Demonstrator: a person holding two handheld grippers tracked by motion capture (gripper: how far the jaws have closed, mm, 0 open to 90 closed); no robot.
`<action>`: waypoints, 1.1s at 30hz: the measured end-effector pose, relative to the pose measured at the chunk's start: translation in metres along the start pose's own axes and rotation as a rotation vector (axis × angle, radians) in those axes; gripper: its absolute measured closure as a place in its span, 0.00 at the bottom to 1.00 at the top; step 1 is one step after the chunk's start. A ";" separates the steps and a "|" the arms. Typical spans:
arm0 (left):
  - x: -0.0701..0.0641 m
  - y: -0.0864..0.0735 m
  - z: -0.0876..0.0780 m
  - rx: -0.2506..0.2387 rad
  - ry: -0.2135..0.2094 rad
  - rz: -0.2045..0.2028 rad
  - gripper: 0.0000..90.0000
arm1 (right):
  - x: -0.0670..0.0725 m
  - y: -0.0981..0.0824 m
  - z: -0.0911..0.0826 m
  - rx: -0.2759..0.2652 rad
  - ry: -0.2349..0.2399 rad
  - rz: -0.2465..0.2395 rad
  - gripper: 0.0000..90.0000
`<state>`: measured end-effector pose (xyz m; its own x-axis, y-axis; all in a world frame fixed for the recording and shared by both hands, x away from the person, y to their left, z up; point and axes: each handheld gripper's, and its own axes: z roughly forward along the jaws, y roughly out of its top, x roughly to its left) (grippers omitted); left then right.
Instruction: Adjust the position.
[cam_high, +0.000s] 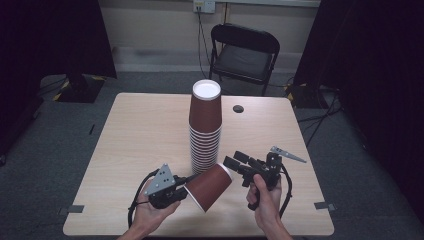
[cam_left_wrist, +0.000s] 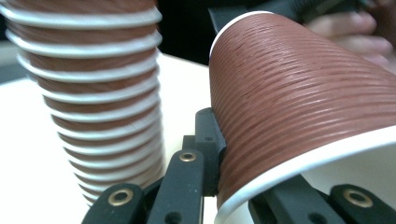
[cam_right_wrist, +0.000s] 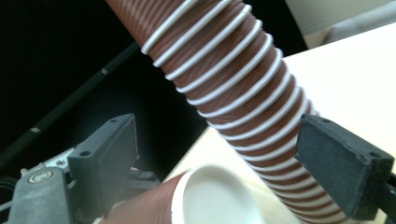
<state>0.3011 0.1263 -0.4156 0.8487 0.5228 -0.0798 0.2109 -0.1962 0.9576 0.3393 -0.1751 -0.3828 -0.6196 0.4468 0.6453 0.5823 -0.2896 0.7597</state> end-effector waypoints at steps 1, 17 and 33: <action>0.001 0.000 0.000 0.007 -0.009 -0.014 0.95 | -0.001 0.000 -0.002 0.003 -0.008 -0.012 0.14; 0.012 -0.001 0.007 0.180 -0.088 -0.078 0.95 | -0.001 -0.004 -0.032 0.140 -0.025 -0.304 0.14; 0.020 -0.006 0.017 0.354 -0.095 -0.142 0.95 | 0.023 -0.036 -0.006 0.377 0.025 -0.648 0.15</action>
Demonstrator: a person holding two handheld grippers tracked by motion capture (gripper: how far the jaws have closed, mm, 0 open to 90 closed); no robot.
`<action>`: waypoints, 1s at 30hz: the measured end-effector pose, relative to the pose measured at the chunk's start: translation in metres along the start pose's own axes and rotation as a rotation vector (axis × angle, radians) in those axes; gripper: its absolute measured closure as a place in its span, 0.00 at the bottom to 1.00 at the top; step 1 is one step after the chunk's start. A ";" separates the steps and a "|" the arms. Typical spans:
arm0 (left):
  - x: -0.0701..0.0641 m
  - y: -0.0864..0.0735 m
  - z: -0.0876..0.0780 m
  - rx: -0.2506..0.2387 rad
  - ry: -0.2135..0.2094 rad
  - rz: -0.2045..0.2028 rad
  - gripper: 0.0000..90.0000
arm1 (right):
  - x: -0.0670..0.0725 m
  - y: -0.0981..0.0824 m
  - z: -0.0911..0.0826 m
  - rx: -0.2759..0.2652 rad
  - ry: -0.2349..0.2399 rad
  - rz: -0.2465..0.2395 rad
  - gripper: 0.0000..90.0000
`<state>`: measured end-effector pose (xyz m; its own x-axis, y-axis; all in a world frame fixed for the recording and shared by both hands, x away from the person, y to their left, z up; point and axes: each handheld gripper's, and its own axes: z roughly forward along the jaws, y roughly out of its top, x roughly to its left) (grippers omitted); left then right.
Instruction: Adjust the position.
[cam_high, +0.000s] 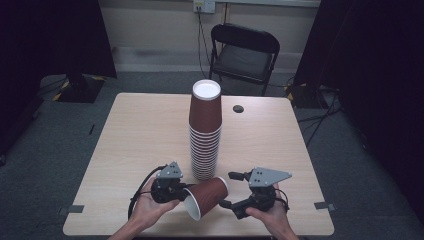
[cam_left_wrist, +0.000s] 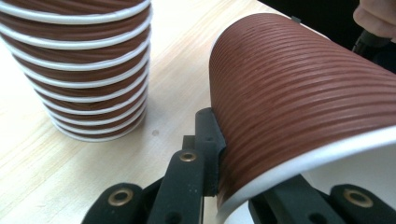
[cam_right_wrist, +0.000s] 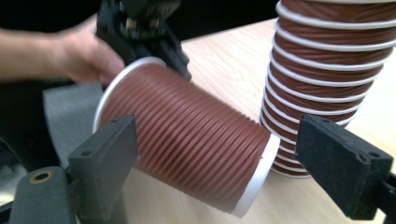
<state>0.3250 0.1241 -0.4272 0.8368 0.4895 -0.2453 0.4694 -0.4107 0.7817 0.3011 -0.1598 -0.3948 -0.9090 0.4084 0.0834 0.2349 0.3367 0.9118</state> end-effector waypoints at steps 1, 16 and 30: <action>0.001 0.000 0.000 0.008 0.003 0.002 0.95 | 0.003 0.000 0.003 0.018 -0.026 -0.030 0.14; 0.010 0.005 0.008 0.144 -0.052 -0.079 0.95 | 0.025 -0.006 0.034 0.184 -0.045 -0.348 0.16; 0.014 0.011 0.013 0.185 -0.123 -0.155 0.96 | 0.035 -0.015 0.050 0.250 -0.056 -0.483 0.10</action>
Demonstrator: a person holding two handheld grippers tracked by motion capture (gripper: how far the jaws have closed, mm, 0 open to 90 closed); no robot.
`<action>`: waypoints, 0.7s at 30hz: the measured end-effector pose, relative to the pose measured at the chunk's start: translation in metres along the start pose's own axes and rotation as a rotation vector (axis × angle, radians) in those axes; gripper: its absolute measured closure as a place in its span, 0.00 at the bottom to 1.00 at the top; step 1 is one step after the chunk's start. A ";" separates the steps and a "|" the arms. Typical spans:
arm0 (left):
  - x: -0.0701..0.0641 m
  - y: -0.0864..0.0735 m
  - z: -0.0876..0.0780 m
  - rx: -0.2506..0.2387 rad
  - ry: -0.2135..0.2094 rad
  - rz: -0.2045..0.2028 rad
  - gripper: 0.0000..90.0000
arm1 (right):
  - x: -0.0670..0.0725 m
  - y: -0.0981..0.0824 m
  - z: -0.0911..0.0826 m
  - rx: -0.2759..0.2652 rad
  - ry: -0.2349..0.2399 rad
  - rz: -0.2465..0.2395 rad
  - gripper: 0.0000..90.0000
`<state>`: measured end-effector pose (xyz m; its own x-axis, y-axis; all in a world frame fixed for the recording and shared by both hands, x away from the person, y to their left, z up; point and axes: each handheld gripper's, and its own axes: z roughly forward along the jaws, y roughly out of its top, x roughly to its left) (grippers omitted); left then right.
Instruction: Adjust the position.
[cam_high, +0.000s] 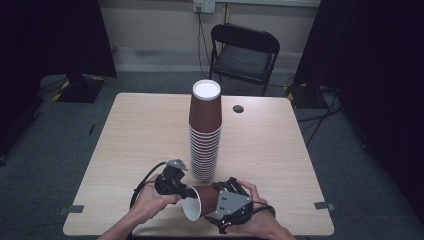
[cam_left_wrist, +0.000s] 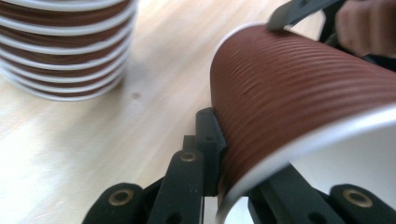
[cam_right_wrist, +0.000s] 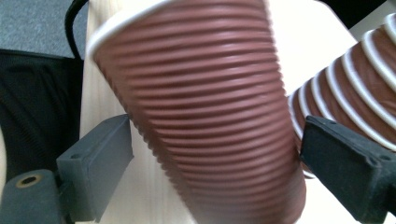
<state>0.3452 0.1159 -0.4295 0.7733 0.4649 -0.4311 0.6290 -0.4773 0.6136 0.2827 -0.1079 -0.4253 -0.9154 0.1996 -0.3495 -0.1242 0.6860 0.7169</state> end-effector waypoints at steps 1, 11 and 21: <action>-0.001 0.001 0.000 0.003 0.005 -0.001 0.96 | 0.001 0.000 0.002 -0.001 -0.002 -0.006 0.10; -0.003 0.008 0.002 0.009 -0.013 -0.009 0.96 | 0.004 0.004 0.017 0.000 -0.023 -0.008 0.11; -0.007 0.010 0.008 0.037 0.006 -0.014 0.96 | 0.009 0.010 0.022 -0.014 -0.018 -0.022 0.11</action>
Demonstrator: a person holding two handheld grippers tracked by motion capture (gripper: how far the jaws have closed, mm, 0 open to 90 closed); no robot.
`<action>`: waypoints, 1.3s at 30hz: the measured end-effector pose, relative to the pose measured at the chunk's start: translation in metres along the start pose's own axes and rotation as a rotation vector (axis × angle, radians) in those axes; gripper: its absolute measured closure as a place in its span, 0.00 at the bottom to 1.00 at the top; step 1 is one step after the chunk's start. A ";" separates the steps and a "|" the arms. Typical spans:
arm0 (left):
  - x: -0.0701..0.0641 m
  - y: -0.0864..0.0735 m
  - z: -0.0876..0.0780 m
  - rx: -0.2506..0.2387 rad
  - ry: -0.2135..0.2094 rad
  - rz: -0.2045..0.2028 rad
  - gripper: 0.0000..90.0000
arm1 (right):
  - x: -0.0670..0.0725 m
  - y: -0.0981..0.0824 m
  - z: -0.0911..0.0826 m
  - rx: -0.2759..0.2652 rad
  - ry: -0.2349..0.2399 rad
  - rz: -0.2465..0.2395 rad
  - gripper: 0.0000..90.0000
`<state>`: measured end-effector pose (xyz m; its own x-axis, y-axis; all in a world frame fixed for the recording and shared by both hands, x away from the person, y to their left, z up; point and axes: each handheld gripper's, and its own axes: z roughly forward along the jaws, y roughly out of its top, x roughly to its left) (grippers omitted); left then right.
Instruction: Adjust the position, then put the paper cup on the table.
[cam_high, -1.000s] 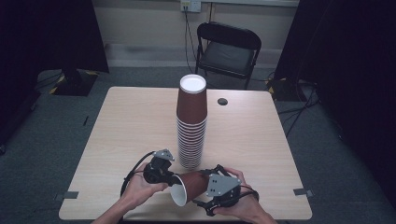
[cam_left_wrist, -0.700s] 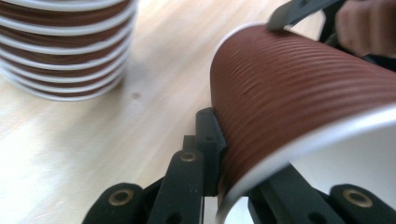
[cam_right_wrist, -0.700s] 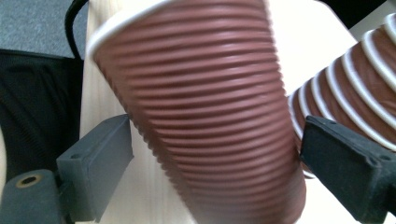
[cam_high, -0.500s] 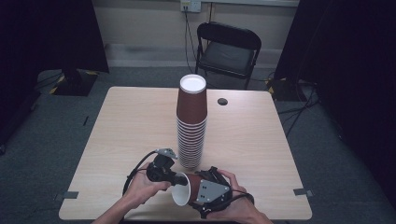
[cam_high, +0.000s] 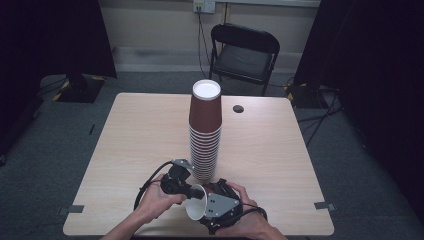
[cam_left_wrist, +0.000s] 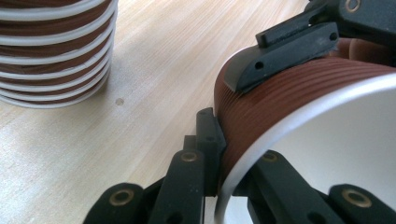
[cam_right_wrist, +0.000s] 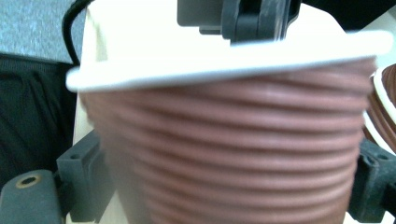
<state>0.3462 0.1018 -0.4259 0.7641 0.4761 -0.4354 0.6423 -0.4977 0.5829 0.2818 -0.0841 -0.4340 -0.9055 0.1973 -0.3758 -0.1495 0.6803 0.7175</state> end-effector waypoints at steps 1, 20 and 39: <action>-0.001 0.000 0.000 0.000 0.011 -0.003 0.96 | 0.000 0.000 0.000 -0.001 0.001 -0.004 0.11; -0.002 -0.004 -0.007 -0.136 0.058 0.011 0.75 | -0.002 -0.010 -0.007 -0.014 -0.035 0.063 0.13; 0.000 -0.008 -0.032 -0.392 0.176 0.082 0.36 | -0.018 -0.028 -0.009 -0.030 -0.028 0.244 0.13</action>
<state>0.3386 0.1288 -0.4088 0.7677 0.5795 -0.2735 0.4827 -0.2422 0.8417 0.2983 -0.1135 -0.4422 -0.9051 0.3727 -0.2047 0.0600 0.5886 0.8062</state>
